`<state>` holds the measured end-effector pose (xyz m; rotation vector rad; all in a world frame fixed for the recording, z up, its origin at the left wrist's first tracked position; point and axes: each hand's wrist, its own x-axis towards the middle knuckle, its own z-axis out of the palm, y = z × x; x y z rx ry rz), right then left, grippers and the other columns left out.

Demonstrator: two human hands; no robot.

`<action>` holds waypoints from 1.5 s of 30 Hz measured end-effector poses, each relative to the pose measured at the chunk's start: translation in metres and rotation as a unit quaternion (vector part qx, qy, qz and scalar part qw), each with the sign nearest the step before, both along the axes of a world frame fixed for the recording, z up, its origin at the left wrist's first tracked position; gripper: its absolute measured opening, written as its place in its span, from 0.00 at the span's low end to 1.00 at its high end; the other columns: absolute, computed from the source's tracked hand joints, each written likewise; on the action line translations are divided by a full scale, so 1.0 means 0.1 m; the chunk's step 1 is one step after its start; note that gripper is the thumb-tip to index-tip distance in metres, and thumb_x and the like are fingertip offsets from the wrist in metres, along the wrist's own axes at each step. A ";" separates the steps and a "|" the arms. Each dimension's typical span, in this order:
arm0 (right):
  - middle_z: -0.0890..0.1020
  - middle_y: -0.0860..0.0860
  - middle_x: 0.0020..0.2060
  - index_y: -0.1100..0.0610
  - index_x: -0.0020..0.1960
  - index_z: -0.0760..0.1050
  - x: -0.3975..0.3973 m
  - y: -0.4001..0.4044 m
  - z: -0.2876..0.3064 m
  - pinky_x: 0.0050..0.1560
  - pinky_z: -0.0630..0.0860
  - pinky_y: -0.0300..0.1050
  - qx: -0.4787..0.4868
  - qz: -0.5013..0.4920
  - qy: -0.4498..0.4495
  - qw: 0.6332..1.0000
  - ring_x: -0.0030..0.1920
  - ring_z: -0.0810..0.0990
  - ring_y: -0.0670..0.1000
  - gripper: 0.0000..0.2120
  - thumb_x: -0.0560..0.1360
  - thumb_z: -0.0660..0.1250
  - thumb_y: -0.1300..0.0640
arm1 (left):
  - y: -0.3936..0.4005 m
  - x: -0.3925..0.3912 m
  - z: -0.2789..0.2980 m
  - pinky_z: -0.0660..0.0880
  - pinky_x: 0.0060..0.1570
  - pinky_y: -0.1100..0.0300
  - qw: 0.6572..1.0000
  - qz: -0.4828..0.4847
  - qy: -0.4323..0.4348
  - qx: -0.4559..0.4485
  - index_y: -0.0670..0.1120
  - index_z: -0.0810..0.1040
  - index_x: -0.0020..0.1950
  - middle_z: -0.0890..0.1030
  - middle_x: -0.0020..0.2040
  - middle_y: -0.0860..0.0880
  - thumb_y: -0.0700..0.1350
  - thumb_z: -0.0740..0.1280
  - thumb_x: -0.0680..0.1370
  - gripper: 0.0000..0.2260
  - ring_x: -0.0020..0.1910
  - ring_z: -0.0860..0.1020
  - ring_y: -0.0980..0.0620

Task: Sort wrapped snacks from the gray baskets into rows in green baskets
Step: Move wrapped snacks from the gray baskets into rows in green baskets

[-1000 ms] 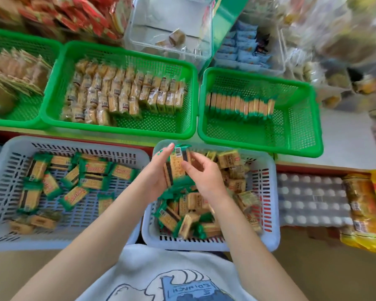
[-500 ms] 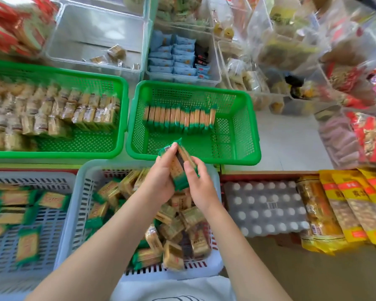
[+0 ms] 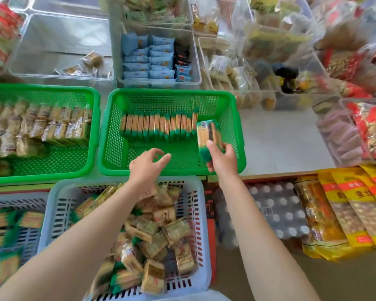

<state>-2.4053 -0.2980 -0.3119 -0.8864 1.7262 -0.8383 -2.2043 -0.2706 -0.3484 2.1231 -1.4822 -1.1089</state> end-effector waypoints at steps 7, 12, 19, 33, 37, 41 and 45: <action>0.78 0.58 0.56 0.55 0.59 0.68 -0.04 -0.98 -0.64 0.24 0.74 0.39 0.026 -0.076 0.083 0.993 0.39 0.82 0.57 0.20 0.73 0.72 0.49 | 0.05 0.16 -0.24 0.59 0.64 0.52 0.992 -0.088 -0.085 0.012 0.58 0.82 0.47 0.84 0.41 0.55 0.70 0.60 0.76 0.19 0.48 0.78 0.54; 0.66 0.61 0.69 0.57 0.73 0.61 0.19 -1.34 -1.02 0.48 0.84 0.52 0.074 -0.071 0.115 0.988 0.55 0.82 0.60 0.38 0.71 0.77 0.48 | 0.07 0.22 -0.32 0.57 0.62 0.55 0.992 -0.096 -0.081 -0.003 0.63 0.79 0.45 0.86 0.42 0.54 0.72 0.61 0.74 0.16 0.51 0.77 0.56; 0.69 0.55 0.59 0.54 0.61 0.64 0.12 -1.34 -1.17 0.53 0.82 0.56 0.062 -0.047 0.116 0.990 0.50 0.81 0.57 0.27 0.72 0.75 0.45 | 0.09 0.21 -0.34 0.58 0.65 0.53 0.991 -0.091 -0.093 -0.026 0.59 0.83 0.51 0.85 0.43 0.55 0.72 0.61 0.74 0.21 0.53 0.77 0.55; 0.78 0.53 0.36 0.57 0.44 0.74 0.50 0.81 -0.21 0.35 0.82 0.50 -0.037 0.128 0.000 0.991 0.32 0.81 0.53 0.07 0.80 0.68 0.59 | 0.73 0.59 -0.01 0.72 0.60 0.53 0.988 0.084 0.052 -0.121 0.50 0.82 0.49 0.79 0.51 0.54 0.44 0.69 0.78 0.03 0.56 0.76 0.53; 0.79 0.48 0.42 0.53 0.46 0.75 0.62 1.19 -0.65 0.43 0.74 0.45 0.096 0.276 0.142 0.946 0.45 0.79 0.51 0.05 0.79 0.67 0.53 | 1.46 0.86 -0.37 0.59 0.71 0.44 0.997 0.010 -0.074 -0.006 0.52 0.81 0.59 0.72 0.69 0.48 0.46 0.69 0.77 0.11 0.71 0.66 0.45; 0.78 0.52 0.61 0.54 0.65 0.75 0.70 1.45 -0.97 0.48 0.74 0.43 0.159 0.377 0.197 0.891 0.60 0.77 0.53 0.19 0.78 0.68 0.47 | 1.79 1.01 -0.57 0.51 0.76 0.43 0.973 -0.134 -0.172 0.075 0.56 0.69 0.75 0.60 0.80 0.48 0.50 0.66 0.78 0.24 0.80 0.52 0.46; 0.72 0.53 0.71 0.54 0.73 0.69 0.86 1.56 -1.11 0.70 0.67 0.55 0.143 0.449 0.286 0.835 0.72 0.66 0.58 0.31 0.75 0.69 0.40 | 1.78 1.01 -0.59 0.49 0.77 0.44 0.971 -0.149 -0.172 0.075 0.53 0.62 0.79 0.59 0.81 0.52 0.52 0.63 0.79 0.28 0.81 0.48 0.48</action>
